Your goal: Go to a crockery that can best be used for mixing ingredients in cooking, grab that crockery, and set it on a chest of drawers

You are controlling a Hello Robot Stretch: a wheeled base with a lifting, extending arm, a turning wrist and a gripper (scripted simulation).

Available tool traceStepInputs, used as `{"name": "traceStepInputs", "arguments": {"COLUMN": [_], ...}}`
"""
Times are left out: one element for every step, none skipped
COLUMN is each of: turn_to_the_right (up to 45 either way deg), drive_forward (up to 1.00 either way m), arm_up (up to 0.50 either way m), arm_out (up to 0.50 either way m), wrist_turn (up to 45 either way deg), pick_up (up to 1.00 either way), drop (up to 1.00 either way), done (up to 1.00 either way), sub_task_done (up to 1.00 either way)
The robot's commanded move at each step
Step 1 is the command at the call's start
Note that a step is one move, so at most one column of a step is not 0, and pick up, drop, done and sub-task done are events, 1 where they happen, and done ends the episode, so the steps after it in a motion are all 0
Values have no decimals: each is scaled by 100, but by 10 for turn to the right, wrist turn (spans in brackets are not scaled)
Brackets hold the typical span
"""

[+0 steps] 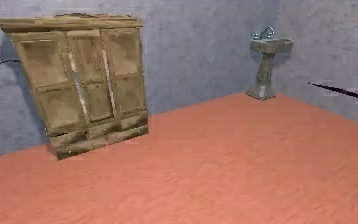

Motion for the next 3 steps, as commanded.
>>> {"name": "traceStepInputs", "arguments": {"turn_to_the_right": [-450, -420, 0], "drive_forward": [0, 0, 100], "arm_up": [0, 0, 0], "arm_out": [0, 0, 0], "wrist_turn": [0, 0, 0], "pick_up": [0, 0, 0], "drop": [0, 0, 0], "done": [0, 0, 0], "sub_task_done": [0, 0, 0]}}
